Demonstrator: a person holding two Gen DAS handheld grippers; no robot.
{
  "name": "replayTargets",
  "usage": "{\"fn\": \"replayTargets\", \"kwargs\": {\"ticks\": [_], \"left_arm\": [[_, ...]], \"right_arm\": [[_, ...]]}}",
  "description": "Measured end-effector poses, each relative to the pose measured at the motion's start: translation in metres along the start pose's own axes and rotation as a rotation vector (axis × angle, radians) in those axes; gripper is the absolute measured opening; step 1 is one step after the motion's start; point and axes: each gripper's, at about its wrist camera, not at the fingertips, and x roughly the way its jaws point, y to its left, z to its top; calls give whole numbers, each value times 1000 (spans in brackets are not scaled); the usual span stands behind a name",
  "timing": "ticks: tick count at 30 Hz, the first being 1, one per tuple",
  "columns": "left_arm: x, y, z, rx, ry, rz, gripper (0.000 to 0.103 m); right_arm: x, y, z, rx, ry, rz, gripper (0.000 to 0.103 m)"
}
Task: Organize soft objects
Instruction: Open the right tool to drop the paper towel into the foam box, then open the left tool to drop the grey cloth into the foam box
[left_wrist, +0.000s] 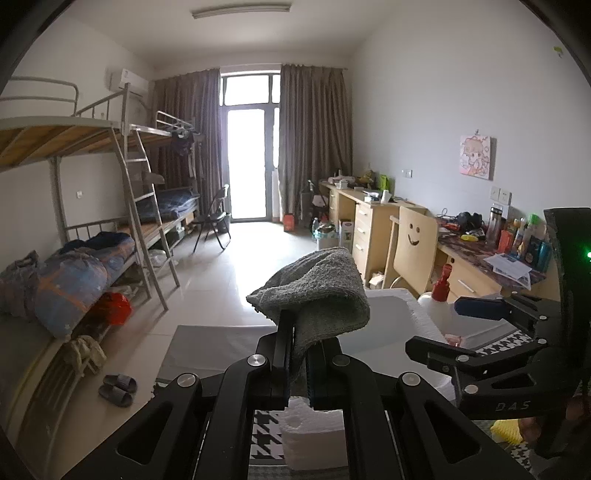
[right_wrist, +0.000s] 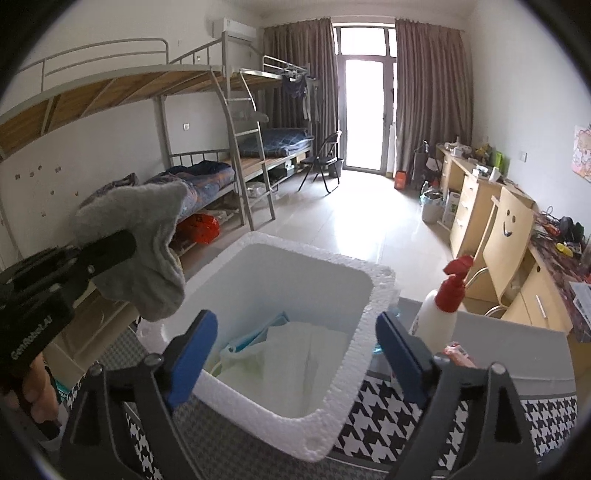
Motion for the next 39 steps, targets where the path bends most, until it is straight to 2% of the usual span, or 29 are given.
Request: {"fn": "replayTargets", "kwargs": {"ticks": [19,39], "left_arm": [[10,-27,4,41,16,-46,6],[40,-39,3,50,104,-50,8]], "right_arm": [[-33,-16,-17,30,-50,-44,91],[-60,-39,-42,53,-60,-85,91]]}}
